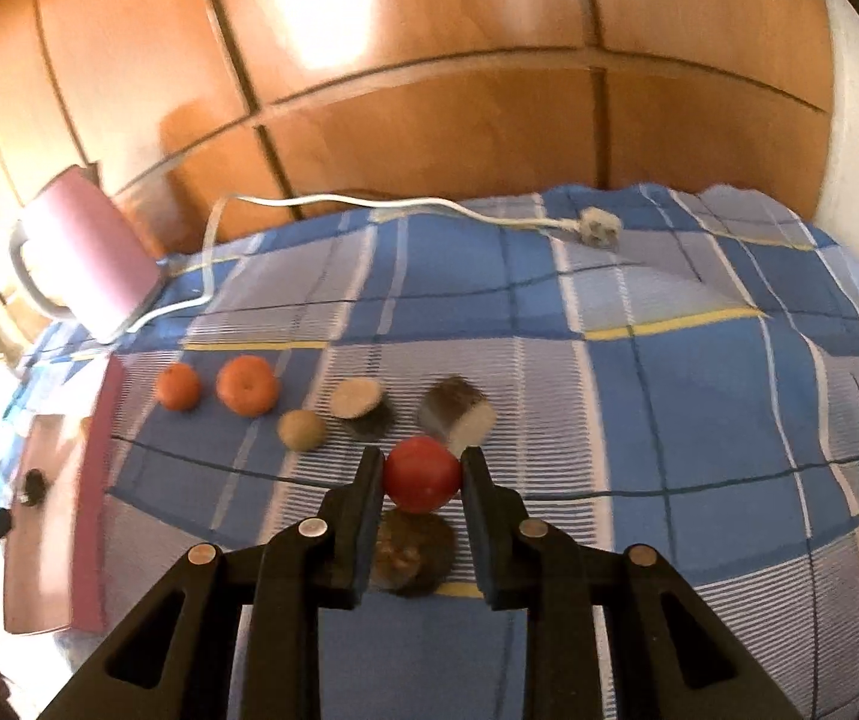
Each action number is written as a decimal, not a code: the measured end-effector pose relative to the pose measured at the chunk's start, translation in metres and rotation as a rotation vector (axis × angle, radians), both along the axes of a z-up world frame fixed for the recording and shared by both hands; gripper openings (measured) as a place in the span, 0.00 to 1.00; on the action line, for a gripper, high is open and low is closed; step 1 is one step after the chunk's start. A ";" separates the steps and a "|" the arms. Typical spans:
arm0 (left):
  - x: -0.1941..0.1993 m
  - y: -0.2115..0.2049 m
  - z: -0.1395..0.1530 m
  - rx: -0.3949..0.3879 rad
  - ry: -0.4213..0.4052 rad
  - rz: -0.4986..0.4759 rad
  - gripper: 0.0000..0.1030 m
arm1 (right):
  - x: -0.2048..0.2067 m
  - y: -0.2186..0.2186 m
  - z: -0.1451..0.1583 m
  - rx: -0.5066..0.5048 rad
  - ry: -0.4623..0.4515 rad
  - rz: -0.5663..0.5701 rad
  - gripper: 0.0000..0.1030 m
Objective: Organize fruits
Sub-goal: 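Carry the red tomato over the white tray and open the right tool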
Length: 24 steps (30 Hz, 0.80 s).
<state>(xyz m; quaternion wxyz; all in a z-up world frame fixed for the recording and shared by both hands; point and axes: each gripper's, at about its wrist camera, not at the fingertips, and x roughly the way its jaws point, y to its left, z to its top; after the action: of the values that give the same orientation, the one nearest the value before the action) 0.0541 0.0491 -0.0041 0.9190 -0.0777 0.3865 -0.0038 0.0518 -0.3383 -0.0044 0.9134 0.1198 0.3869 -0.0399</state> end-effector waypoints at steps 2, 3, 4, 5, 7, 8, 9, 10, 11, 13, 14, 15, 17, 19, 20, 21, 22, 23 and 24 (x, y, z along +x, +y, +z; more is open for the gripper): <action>-0.001 0.003 -0.001 -0.002 0.000 0.005 0.74 | 0.001 0.011 0.004 0.011 -0.005 0.046 0.25; -0.002 0.004 -0.001 -0.001 0.000 0.009 0.74 | 0.002 0.017 0.005 0.016 -0.005 0.071 0.25; -0.003 0.006 -0.001 -0.002 -0.001 0.014 0.74 | 0.003 0.025 0.005 0.021 -0.005 0.104 0.25; -0.003 0.008 -0.001 -0.003 -0.001 0.017 0.74 | 0.004 0.035 0.005 0.025 -0.003 0.143 0.25; -0.004 0.012 -0.001 -0.005 -0.003 0.026 0.74 | 0.006 0.056 0.004 0.020 0.003 0.209 0.25; -0.005 0.014 -0.001 -0.006 -0.004 0.030 0.74 | 0.006 0.067 0.003 0.018 0.007 0.240 0.25; -0.005 0.015 -0.001 -0.008 -0.004 0.034 0.74 | 0.006 0.077 0.002 0.018 0.010 0.267 0.25; -0.005 0.018 -0.001 -0.011 -0.004 0.039 0.74 | 0.007 0.087 0.001 0.021 0.015 0.298 0.25; -0.006 0.019 -0.002 -0.012 -0.004 0.044 0.74 | 0.007 0.097 -0.001 0.021 0.019 0.327 0.25; -0.006 0.022 -0.002 -0.016 -0.003 0.052 0.74 | 0.007 0.116 -0.002 0.019 0.024 0.375 0.25; -0.006 0.024 -0.002 -0.018 -0.003 0.056 0.74 | 0.007 0.123 -0.002 0.023 0.026 0.394 0.25; -0.006 0.025 -0.003 -0.020 -0.003 0.060 0.74 | 0.007 0.129 -0.002 0.027 0.029 0.409 0.25; -0.006 0.028 -0.003 -0.025 -0.003 0.068 0.74 | 0.006 0.142 -0.002 0.032 0.032 0.446 0.25; -0.006 0.032 -0.004 -0.029 -0.004 0.077 0.74 | 0.006 0.154 -0.001 0.034 0.033 0.478 0.25; -0.006 0.034 -0.003 -0.031 -0.006 0.083 0.74 | 0.006 0.160 0.000 0.034 0.033 0.494 0.25; -0.006 0.036 -0.003 -0.033 -0.007 0.088 0.74 | 0.007 0.166 0.001 0.031 0.032 0.510 0.25; -0.006 0.038 -0.003 -0.034 -0.010 0.096 0.74 | 0.008 0.172 0.002 0.029 0.032 0.521 0.25; -0.005 0.041 -0.002 -0.036 -0.011 0.102 0.74 | 0.009 0.178 0.003 0.028 0.031 0.536 0.25; -0.005 0.042 -0.002 -0.038 -0.012 0.108 0.74 | 0.009 0.183 0.003 0.027 0.030 0.547 0.25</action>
<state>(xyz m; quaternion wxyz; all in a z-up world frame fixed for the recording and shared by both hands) 0.0488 0.0913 -0.0064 0.9185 -0.1156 0.3763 0.0378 0.0610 -0.1551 -0.0013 0.8827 0.0222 0.4190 0.2118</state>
